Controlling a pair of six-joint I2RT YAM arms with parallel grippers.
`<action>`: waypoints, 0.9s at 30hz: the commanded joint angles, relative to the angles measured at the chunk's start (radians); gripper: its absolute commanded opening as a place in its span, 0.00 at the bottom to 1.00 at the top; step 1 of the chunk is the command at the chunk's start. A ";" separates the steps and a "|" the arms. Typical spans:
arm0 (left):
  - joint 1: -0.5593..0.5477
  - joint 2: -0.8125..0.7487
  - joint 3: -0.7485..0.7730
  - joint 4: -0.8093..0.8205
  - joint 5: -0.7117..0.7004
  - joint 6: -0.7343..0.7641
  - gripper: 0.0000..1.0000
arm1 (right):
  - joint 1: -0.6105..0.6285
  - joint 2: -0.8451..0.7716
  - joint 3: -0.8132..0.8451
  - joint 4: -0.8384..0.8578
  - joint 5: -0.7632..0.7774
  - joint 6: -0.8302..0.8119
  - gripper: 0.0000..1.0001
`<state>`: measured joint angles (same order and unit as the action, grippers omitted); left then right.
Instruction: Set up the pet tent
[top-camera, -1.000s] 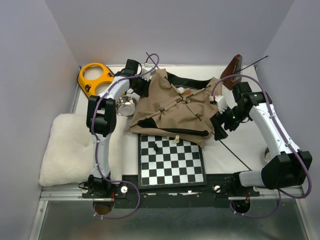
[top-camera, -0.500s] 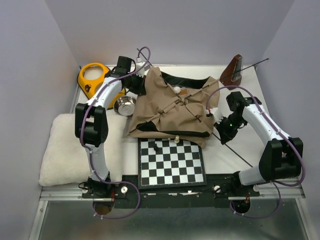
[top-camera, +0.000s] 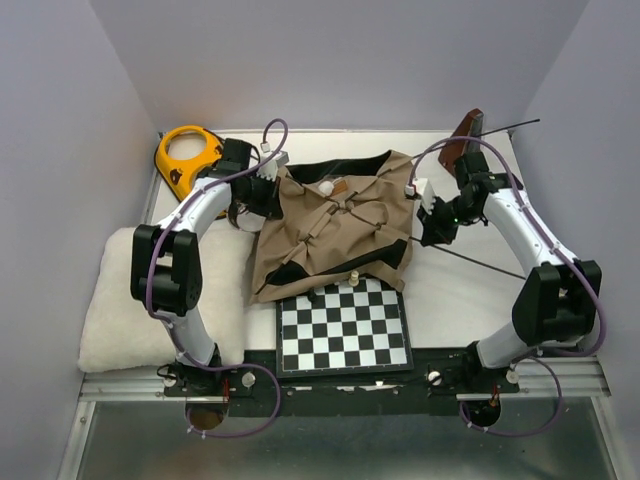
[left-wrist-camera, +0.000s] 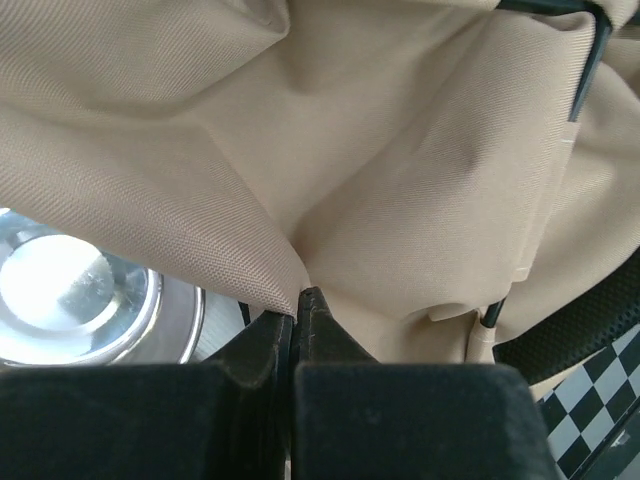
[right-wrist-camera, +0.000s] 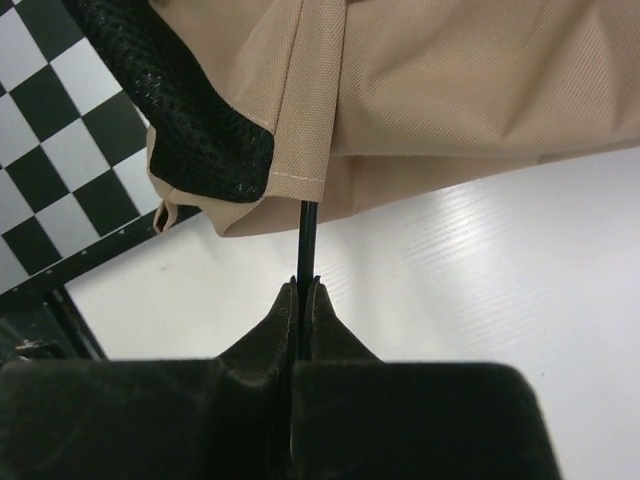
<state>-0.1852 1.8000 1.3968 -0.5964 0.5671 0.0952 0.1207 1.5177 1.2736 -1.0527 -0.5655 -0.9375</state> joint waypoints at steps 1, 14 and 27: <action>-0.007 -0.082 -0.039 0.010 0.056 -0.015 0.00 | 0.023 0.114 0.098 0.149 -0.123 -0.084 0.01; 0.029 -0.019 -0.004 -0.022 0.005 0.011 0.00 | -0.062 0.153 0.208 -0.050 0.028 -0.144 0.64; 0.033 -0.013 0.008 -0.011 0.000 -0.003 0.00 | -0.297 -0.026 0.046 -0.448 0.128 -0.363 1.00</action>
<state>-0.1543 1.7844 1.3800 -0.6003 0.5686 0.1020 -0.1745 1.5837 1.4197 -1.2671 -0.4763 -1.2358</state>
